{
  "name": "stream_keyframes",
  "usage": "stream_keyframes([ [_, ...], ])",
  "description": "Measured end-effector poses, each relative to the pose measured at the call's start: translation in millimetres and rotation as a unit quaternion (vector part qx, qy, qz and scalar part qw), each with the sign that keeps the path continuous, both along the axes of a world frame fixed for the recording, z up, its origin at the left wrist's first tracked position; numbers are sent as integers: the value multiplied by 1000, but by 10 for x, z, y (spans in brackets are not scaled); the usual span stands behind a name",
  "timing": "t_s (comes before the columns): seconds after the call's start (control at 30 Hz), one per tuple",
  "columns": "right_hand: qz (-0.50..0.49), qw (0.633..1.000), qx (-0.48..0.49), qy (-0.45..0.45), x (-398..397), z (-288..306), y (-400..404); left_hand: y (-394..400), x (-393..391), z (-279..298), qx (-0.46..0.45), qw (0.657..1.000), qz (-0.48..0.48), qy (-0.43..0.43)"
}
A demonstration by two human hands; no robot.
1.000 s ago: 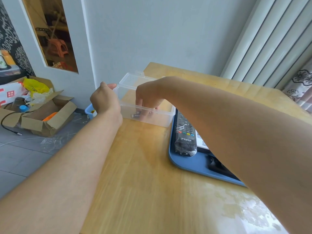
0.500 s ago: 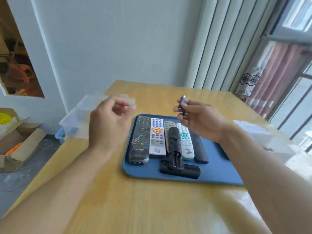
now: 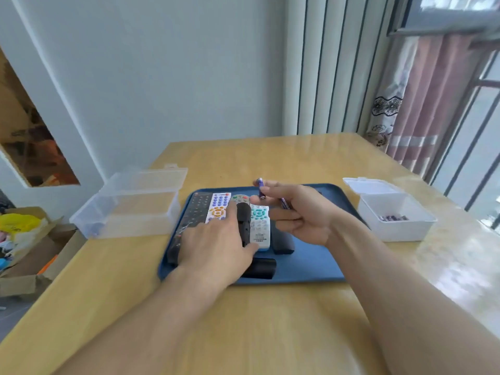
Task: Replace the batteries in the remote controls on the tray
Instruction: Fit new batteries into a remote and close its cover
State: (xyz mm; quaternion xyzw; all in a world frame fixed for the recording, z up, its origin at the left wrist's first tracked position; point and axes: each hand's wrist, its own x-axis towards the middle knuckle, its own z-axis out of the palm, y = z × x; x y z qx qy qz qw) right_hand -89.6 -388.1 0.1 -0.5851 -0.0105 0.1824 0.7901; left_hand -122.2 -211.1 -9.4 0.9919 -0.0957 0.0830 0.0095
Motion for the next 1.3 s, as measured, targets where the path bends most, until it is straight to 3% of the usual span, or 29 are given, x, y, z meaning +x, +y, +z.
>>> stream_keyframes([
  [0.2, 10, 999, 20, -42, -12, 34, -26, 25, 7, 39, -135, 990, -1, -28],
  [0.33, -33, 995, 27, -87, -28, 44, -35, 113, 129, 178, -274, 955, -49, -99],
  [0.4, -53, 993, 15, -108, -41, 52, -41, 112, 236, 199, -416, 903, -88, -70],
  [0.5, -78, 990, 6, -118, -73, 77, -34, 53, 310, 184, -579, 805, -113, 62],
  [0.57, -106, 987, -14, -121, -79, 102, -9, 35, 342, 117, -635, 755, -117, 115],
  [0.67, -188, 965, -117, -139, -94, 114, 28, 80, 401, 28, -700, 688, -107, 160],
  [0.8, -217, 932, -178, -231, -121, 125, 127, 173, 477, 19, -762, 585, -105, 256],
  [0.9, -191, 913, -197, -301, -172, 120, 245, 212, 475, 4, -754, 577, -134, 283],
  [0.97, -192, 885, -261, -334, -184, 84, 347, 238, 442, -10, -743, 579, -157, 298],
  [1.17, -206, 846, -335, -360, -239, -34, 497, 272, 352, -20, -721, 576, -184, 340],
  [1.3, -202, 842, -332, -373, -242, 0, 513, 275, 351, -41, -736, 537, -193, 365],
])
